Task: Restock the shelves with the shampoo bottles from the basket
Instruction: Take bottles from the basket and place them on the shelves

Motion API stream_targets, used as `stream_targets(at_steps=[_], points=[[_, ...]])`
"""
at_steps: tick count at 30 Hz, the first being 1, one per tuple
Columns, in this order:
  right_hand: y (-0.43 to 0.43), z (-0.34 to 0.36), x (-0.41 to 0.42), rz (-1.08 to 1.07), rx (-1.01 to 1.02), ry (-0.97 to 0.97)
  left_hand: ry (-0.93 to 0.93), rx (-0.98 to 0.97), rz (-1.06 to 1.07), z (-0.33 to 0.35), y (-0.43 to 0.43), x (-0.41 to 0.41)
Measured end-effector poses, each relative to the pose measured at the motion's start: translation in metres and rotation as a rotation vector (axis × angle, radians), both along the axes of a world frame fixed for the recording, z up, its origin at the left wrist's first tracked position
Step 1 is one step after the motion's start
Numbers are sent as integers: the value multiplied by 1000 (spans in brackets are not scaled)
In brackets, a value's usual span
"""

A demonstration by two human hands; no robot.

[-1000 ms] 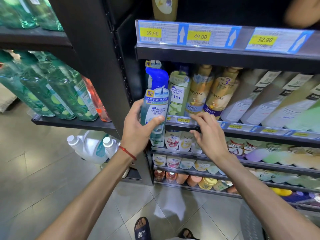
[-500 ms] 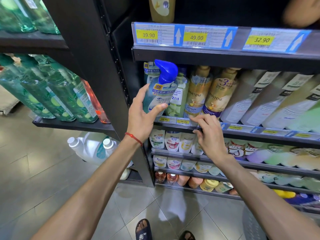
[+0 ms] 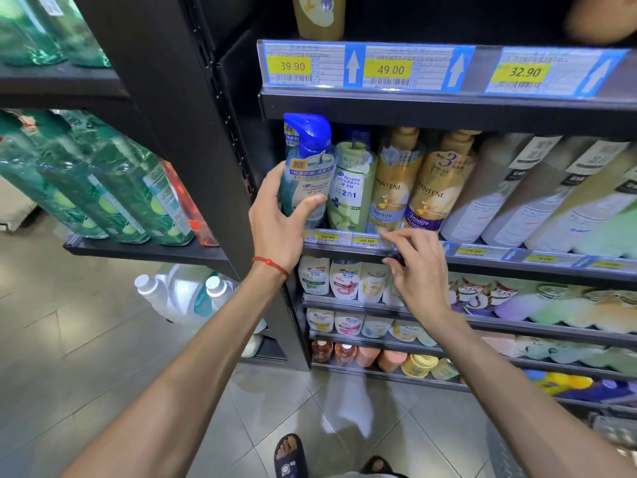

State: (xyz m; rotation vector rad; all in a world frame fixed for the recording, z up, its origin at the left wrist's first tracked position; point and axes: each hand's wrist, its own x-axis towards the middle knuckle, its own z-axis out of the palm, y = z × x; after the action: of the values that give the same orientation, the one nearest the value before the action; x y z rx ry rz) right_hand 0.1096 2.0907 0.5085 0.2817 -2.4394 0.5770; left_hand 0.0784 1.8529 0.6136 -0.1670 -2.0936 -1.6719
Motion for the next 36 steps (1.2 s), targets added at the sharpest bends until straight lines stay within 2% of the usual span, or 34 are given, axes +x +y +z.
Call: stream_targets(at_steps=[9,22,31,36], points=[[-2,-13,2,-134,-4,30,-103,-52,-12,-18,4,-8],[1,-22,0,-152,-38,60,-212,-159,25,-25,1,-21],[-2,-18,3,-156,-50,39,-323,-159,24,-22,3,-33],[-2,-16,4,-162,-49,21,-315,-211,85,-30,6,-29]])
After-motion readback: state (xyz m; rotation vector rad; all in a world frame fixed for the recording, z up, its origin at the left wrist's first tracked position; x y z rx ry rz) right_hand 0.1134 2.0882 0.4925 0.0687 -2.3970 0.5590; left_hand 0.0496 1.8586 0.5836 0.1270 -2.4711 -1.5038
